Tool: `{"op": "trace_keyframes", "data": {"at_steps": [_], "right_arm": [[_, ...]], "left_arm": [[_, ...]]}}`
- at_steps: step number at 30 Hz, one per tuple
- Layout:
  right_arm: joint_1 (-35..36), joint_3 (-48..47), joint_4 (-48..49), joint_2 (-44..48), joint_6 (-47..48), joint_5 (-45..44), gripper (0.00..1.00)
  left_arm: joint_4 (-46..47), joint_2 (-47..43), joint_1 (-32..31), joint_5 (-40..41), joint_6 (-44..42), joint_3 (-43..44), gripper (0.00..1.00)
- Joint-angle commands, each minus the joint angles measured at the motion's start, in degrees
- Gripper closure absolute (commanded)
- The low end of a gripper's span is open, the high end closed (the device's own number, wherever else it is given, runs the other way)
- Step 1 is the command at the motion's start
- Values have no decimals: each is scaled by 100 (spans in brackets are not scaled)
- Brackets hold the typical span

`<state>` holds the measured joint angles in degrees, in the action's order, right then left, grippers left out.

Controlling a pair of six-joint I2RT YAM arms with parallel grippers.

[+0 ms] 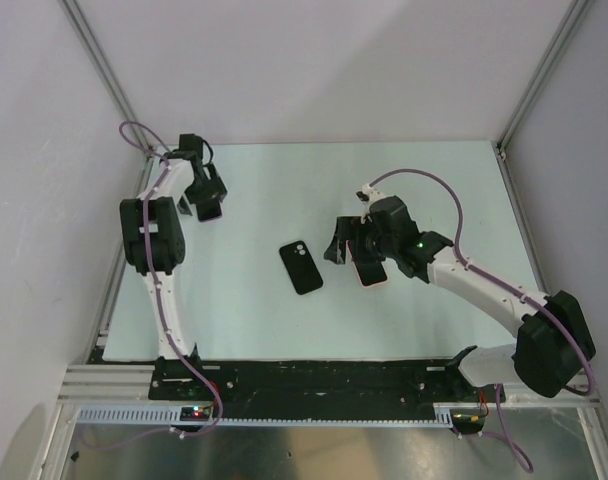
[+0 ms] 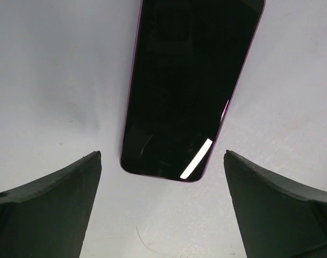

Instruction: Put the phone into the phone case

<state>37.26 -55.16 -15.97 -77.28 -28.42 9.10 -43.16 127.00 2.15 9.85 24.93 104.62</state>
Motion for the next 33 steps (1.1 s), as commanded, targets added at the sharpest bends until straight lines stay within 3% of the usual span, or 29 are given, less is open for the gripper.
{"op": "trace_keyframes", "data": {"at_steps": [1,16,25,33], "right_arm": [[-105,-5,186,300,30,223,9],[-265,40,240,291,23,501,10],[-323,42,304,197,5,619,11],[-340,40,368,131,-9,720,11]], "left_arm": [[-428,280,-10,-54,-87,484,2],[-1036,948,-5,-106,-81,1161,3],[-1165,950,-16,-62,-27,1107,34],[-1148,303,-36,-140,121,524,43]]}}
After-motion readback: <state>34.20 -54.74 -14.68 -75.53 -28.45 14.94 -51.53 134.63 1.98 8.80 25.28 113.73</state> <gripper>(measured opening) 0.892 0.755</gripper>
